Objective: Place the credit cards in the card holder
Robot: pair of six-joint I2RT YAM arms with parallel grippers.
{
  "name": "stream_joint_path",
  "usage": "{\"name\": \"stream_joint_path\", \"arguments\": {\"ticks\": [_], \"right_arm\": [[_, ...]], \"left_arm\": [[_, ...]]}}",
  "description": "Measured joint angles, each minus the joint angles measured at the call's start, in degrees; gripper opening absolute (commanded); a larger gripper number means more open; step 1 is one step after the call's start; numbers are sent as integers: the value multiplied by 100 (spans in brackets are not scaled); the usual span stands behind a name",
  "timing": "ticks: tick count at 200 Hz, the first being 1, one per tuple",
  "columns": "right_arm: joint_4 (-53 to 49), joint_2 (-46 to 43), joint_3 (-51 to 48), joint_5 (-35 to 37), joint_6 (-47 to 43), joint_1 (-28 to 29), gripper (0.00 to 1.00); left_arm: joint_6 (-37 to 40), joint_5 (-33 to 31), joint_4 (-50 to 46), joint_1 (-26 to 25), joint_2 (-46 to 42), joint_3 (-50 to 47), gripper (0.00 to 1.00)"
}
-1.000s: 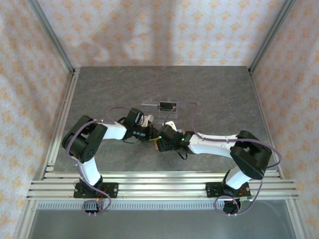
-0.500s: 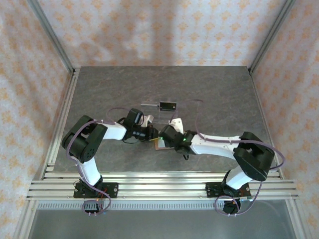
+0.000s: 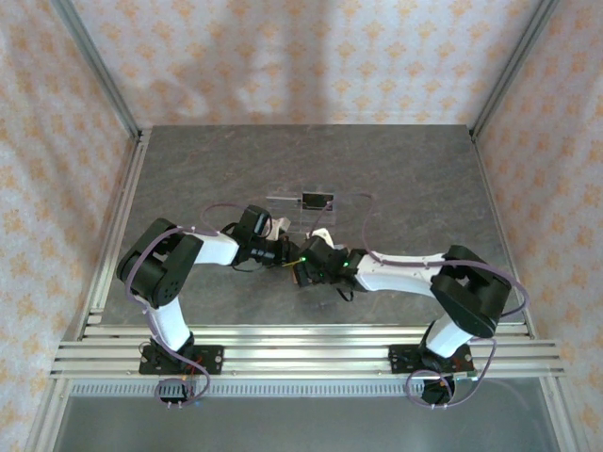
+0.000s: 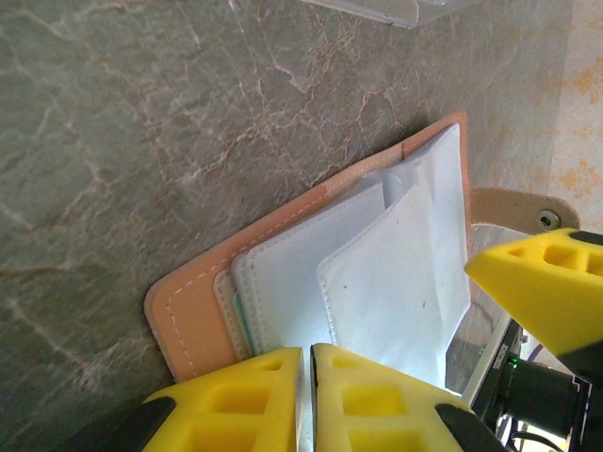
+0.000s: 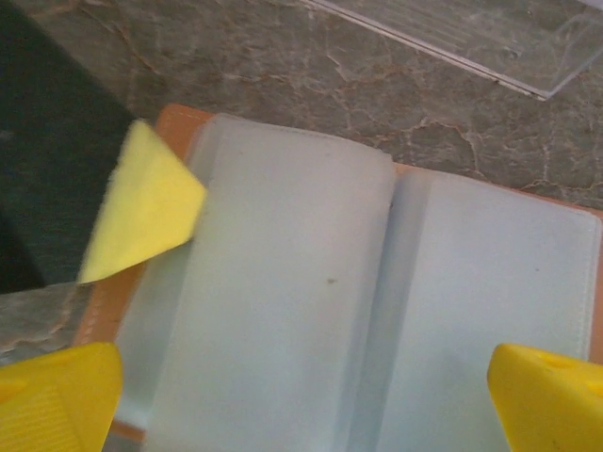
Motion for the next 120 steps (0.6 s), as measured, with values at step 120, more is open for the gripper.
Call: {"name": "stream_joint_path", "arguments": {"ticks": [120], "right_arm": [[-1174,-507,-105,2374,1047,-162,99]], "left_arm": [[0,0,76,0,-24,-44,15]]}}
